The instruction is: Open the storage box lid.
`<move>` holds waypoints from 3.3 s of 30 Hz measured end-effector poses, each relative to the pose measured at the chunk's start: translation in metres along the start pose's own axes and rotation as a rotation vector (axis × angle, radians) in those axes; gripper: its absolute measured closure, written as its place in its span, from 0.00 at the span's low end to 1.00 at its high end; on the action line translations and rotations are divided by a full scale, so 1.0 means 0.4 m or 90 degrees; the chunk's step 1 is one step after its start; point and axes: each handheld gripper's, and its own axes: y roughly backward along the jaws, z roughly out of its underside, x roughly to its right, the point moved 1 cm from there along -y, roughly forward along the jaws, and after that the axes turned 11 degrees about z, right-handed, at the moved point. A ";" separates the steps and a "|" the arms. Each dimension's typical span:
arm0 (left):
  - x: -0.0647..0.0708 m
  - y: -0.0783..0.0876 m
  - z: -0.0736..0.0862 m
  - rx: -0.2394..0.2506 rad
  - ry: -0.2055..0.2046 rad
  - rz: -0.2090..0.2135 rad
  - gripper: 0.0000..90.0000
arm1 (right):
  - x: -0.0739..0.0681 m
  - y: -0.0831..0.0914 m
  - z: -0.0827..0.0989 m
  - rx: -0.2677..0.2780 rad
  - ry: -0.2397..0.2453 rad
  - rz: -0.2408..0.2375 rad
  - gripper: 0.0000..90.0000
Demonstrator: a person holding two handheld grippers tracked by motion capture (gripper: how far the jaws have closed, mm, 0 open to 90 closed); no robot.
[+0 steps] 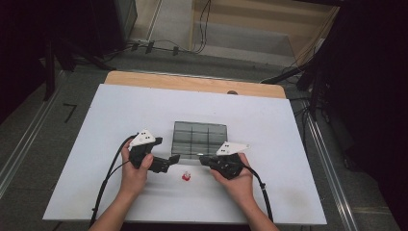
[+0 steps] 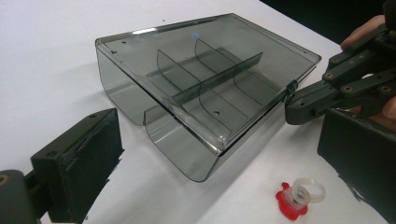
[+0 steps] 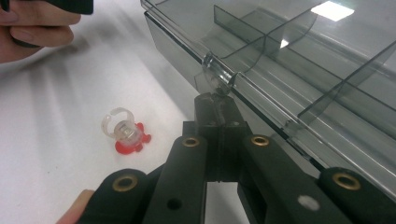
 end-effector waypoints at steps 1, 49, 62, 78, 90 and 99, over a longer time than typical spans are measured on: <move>0.000 0.000 0.000 0.000 -0.001 0.001 0.00 | 0.000 0.000 0.000 0.000 0.000 0.000 0.98; -0.020 -0.038 -0.097 0.047 -0.121 -0.088 0.46 | 0.063 0.055 -0.134 0.079 -0.008 0.061 0.98; -0.036 -0.052 -0.156 0.080 -0.136 -0.092 0.52 | 0.098 0.070 -0.175 0.094 -0.012 0.077 0.93; -0.067 -0.058 -0.204 0.093 -0.122 -0.081 0.57 | 0.188 0.187 -0.118 0.176 -0.039 0.134 0.19; -0.094 -0.068 -0.223 0.104 -0.098 -0.067 0.58 | 0.282 0.163 -0.125 0.195 -0.097 0.151 0.00; -0.115 -0.067 -0.232 0.111 -0.080 -0.064 0.60 | 0.283 0.089 -0.146 0.182 -0.099 0.181 0.23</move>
